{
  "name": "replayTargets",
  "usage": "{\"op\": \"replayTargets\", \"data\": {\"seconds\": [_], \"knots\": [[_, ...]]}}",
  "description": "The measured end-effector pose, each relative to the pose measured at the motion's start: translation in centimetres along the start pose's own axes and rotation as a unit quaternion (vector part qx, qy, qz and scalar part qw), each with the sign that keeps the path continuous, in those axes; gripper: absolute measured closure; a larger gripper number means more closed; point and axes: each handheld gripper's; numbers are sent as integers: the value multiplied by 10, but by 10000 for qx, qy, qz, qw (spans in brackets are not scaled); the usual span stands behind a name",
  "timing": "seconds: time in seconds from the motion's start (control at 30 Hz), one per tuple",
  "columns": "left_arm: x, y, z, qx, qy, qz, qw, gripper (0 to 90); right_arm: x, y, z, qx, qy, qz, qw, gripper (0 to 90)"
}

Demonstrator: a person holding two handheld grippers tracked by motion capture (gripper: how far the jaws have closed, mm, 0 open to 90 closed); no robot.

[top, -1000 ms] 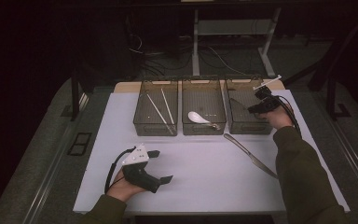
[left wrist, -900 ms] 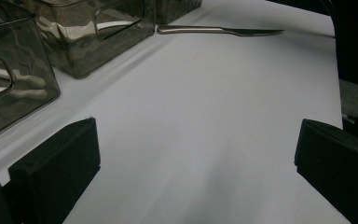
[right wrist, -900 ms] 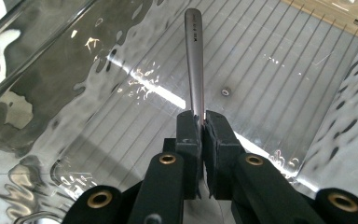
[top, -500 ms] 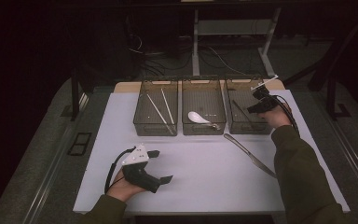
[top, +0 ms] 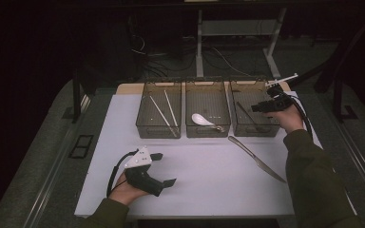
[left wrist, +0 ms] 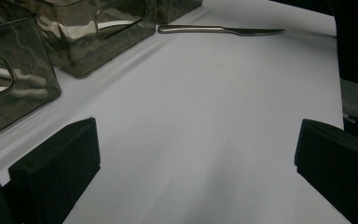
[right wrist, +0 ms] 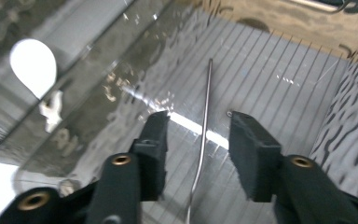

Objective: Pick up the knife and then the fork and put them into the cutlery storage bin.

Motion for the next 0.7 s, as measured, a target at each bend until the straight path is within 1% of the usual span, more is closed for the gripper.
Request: {"op": "replayTargets", "data": {"seconds": [0.03,0.1,0.2,0.23,0.37,0.53,0.63,0.7], "knots": [[0,0,0,4,-3,6,10000,0,1,0,-3,-35,32,43,10000,518],[0,0,0,11,0,7,10000,0,2,0,-9,-108,64,33,9999,487],[0,0,0,19,3,13,10000,0,4,-1,-17,-267,89,-50,9996,451],[0,0,0,19,5,13,10000,0,5,-1,-20,-317,88,-71,9994,441],[0,0,0,26,9,18,10000,0,8,-4,-34,-521,212,-109,9984,422],[0,0,0,26,11,13,10000,0,16,-9,-52,-700,354,-150,9968,437],[0,0,0,26,11,7,10000,0,23,-14,-64,-812,395,-170,9958,492],[0,0,1,37,16,11,10000,0,27,-18,-71,-873,484,-210,9948,526]]}}
Point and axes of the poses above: each handheld gripper's, and its own axes: z roughly forward along the jaws, y roughly out of its top, x roughly to its left, and after that the axes turned 12 degrees about -x, right-handed
